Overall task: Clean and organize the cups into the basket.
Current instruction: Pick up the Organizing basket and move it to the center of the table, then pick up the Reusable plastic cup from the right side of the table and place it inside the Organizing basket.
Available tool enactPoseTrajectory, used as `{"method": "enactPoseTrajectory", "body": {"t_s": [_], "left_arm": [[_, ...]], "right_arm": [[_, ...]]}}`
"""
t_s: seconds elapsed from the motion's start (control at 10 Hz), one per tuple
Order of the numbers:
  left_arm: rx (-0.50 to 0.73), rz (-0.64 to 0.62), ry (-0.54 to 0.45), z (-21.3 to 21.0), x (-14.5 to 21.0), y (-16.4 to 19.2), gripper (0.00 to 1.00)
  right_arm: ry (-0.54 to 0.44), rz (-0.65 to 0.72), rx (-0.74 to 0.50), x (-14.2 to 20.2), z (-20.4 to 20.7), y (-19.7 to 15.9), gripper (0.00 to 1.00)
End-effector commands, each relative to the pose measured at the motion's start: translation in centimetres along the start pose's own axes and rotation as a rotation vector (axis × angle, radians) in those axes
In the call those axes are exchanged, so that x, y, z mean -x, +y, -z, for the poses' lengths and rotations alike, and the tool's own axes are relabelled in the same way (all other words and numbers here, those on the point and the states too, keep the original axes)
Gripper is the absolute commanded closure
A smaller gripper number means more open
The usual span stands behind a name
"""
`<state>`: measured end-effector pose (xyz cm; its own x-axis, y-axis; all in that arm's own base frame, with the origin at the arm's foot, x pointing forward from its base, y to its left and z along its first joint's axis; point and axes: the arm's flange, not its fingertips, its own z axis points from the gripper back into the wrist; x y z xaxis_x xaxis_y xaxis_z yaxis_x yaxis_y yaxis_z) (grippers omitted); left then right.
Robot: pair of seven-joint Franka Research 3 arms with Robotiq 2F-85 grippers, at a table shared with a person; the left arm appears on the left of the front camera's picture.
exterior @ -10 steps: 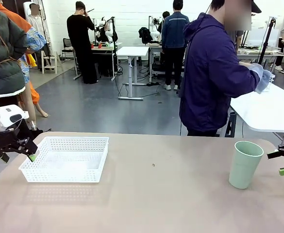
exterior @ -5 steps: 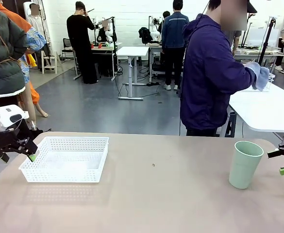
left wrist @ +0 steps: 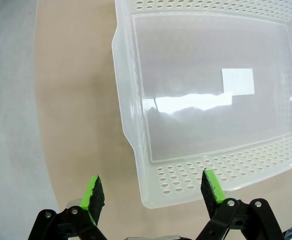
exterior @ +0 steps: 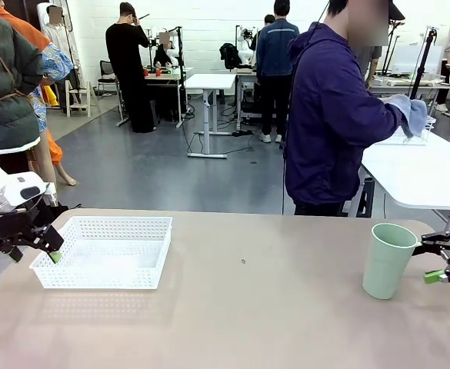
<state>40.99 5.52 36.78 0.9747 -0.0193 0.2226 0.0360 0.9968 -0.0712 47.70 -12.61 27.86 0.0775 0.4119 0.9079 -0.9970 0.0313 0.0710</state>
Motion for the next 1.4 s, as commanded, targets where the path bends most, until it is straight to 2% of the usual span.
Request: {"method": "enactPoseTrajectory", "body": {"t_s": [0.0,0.5,1.3], "left_arm": [[0.027,-0.012,0.029,0.6,-1.3,0.9,0.0],[-0.009,-0.029,0.041,1.5,-2.0,0.9,0.0],[-0.057,-0.007,0.071,4.4,-2.8,-0.3,0.0]], "right_arm": [[-0.043,-0.022,-0.03,-0.2,1.0,-1.0,0.0],[-0.083,-0.036,-0.101,-0.9,4.7,-1.6,0.0],[-0.068,-0.052,-0.151,-1.0,10.0,-2.6,0.0]]}}
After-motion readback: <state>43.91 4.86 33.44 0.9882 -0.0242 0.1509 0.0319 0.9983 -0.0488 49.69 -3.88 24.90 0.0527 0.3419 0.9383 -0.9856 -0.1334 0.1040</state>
